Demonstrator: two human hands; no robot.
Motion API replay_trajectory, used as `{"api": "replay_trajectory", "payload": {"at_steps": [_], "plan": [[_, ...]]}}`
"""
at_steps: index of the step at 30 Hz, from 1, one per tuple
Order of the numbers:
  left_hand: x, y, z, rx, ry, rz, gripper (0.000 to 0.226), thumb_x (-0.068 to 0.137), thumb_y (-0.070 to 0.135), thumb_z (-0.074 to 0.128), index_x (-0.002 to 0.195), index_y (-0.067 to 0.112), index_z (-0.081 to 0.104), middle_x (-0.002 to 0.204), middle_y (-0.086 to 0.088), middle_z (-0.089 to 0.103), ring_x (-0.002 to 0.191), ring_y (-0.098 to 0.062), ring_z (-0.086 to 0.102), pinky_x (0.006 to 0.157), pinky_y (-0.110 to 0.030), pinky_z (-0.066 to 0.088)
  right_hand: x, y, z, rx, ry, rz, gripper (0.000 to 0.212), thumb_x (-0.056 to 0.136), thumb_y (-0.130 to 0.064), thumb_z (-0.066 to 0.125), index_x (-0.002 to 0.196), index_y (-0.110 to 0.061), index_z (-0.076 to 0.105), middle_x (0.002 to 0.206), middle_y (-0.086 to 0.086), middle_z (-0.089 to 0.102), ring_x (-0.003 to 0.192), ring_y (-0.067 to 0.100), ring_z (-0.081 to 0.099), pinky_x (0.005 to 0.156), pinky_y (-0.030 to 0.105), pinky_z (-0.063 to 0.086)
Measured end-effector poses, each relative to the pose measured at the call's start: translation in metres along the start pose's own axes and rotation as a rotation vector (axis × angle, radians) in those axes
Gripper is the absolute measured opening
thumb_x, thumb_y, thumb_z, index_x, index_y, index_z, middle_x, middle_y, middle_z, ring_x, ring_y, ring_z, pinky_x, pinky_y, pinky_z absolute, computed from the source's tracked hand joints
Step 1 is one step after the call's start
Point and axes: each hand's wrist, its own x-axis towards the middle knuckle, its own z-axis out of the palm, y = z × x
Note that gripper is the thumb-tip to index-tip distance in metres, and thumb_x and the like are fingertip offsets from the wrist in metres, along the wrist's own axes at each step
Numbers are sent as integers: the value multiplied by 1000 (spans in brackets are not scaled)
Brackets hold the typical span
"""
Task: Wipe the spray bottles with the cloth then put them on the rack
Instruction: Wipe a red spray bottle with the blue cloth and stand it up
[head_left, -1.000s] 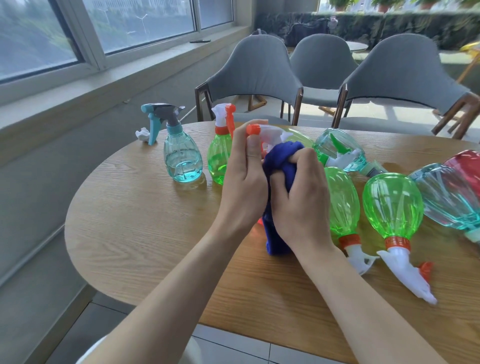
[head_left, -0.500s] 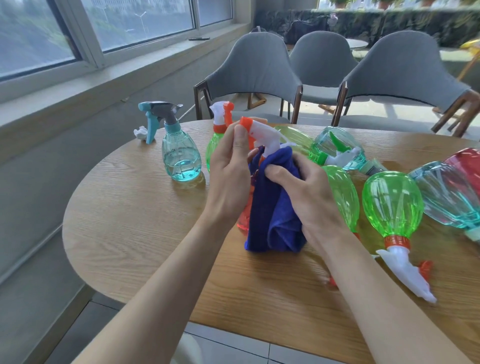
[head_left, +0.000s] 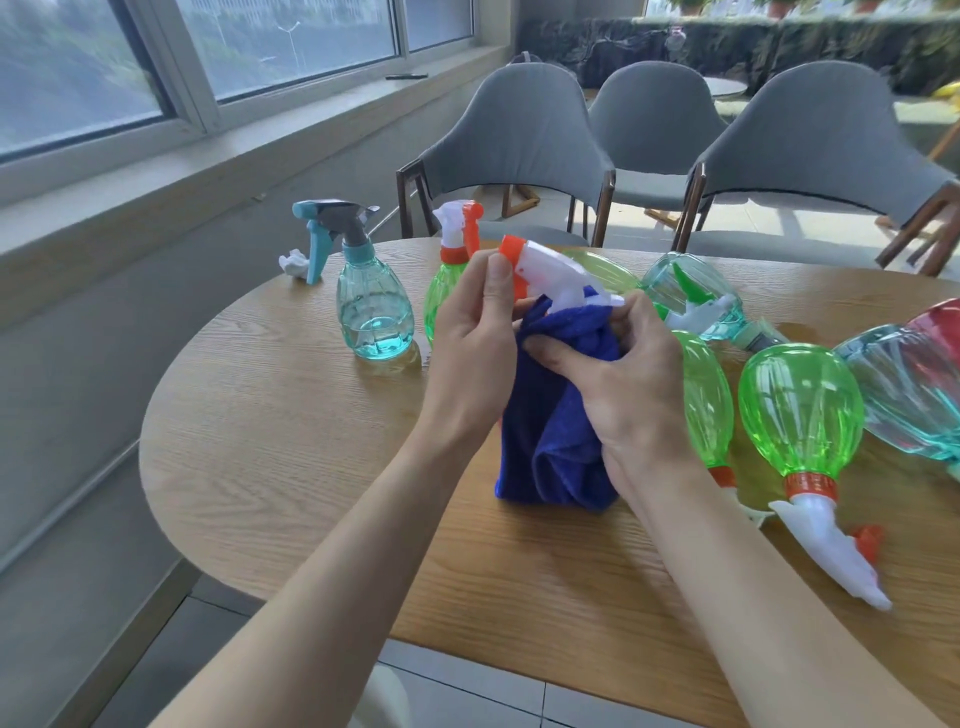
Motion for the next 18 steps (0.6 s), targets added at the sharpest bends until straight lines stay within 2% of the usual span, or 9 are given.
{"api": "replay_trajectory", "payload": {"at_steps": [3, 7, 9, 11, 13, 15, 18], "plan": [[1, -1, -1, 28, 16, 6, 33, 118, 26, 40, 94, 17, 61, 88, 5, 67, 92, -15, 72, 85, -29, 57, 1, 4, 1, -19, 1, -33, 42, 75, -13, 97, 99, -11, 63, 96, 6, 77, 92, 23, 75, 92, 52, 61], [-1, -5, 0, 73, -1, 55, 33, 115, 36, 41, 93, 21, 60, 100, -19, 66, 103, -45, 68, 93, -63, 57, 4, 6, -2, -6, -73, -31, 27, 87, -28, 85, 105, -18, 68, 102, 5, 77, 98, 26, 73, 98, 62, 56], [-4, -6, 0, 92, -20, 69, 31, 115, 38, 41, 95, 24, 60, 104, -21, 64, 103, -49, 65, 94, -67, 54, 5, 5, -5, 14, -119, -8, 19, 91, -29, 79, 106, -20, 71, 106, 8, 76, 101, 29, 72, 102, 62, 54], [-5, -4, 1, 81, -38, 74, 32, 116, 36, 39, 102, 15, 58, 104, -23, 64, 100, -47, 66, 93, -63, 57, 6, 3, -8, 50, -170, 22, 12, 97, -28, 75, 108, -24, 75, 110, 8, 78, 108, 32, 72, 106, 60, 53], [-4, -3, 1, 42, -48, 52, 33, 118, 26, 36, 105, 3, 55, 97, -18, 65, 88, -30, 71, 82, -39, 63, 5, 2, -9, 142, -180, 94, 9, 102, -26, 70, 105, -28, 78, 109, 4, 79, 106, 27, 73, 107, 54, 54], [-3, -1, 0, 10, -42, 16, 30, 118, 19, 35, 100, 4, 53, 90, -5, 64, 78, -11, 69, 69, -22, 58, 5, 0, -9, 192, -167, 137, 11, 103, -25, 67, 98, -27, 76, 101, -1, 77, 98, 20, 70, 100, 46, 54], [2, -4, -2, 28, -2, 0, 30, 118, 18, 37, 97, 8, 55, 86, -3, 61, 73, -6, 64, 70, -20, 55, 2, -1, -5, 173, -139, 126, 13, 101, -20, 71, 92, -21, 62, 90, 1, 66, 88, 20, 61, 88, 45, 49]]}}
